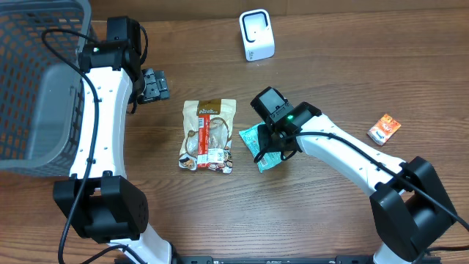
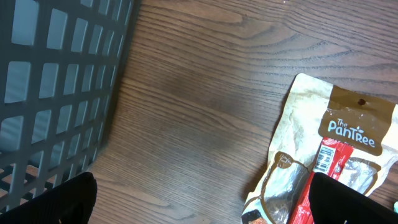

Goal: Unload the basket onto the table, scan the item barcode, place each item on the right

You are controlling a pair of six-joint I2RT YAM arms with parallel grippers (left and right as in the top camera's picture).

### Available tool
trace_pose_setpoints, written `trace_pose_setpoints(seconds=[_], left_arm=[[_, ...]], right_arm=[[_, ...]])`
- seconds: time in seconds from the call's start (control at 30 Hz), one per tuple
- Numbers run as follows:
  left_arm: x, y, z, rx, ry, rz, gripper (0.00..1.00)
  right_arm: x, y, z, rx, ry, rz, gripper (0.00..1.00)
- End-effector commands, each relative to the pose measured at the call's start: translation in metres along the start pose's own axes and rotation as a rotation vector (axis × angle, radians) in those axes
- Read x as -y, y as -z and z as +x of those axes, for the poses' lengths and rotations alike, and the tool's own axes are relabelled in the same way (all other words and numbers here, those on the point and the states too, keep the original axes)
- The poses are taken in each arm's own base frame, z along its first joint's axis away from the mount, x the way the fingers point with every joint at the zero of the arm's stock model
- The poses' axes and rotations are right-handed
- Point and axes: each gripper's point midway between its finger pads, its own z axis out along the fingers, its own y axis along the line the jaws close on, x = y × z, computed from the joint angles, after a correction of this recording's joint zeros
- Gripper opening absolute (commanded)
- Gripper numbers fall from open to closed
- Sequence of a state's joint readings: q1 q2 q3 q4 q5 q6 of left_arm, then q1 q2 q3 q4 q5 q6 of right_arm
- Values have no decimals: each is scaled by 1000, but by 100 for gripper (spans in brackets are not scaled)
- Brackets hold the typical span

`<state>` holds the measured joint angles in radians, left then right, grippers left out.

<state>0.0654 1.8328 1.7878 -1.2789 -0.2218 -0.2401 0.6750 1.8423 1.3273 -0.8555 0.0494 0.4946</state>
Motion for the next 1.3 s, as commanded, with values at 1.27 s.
trace_pose_setpoints(seconds=[1.27], left_arm=[[0, 5, -4, 21, -3, -8, 100]], right_arm=[[-23, -32, 3, -5, 204, -10, 43]])
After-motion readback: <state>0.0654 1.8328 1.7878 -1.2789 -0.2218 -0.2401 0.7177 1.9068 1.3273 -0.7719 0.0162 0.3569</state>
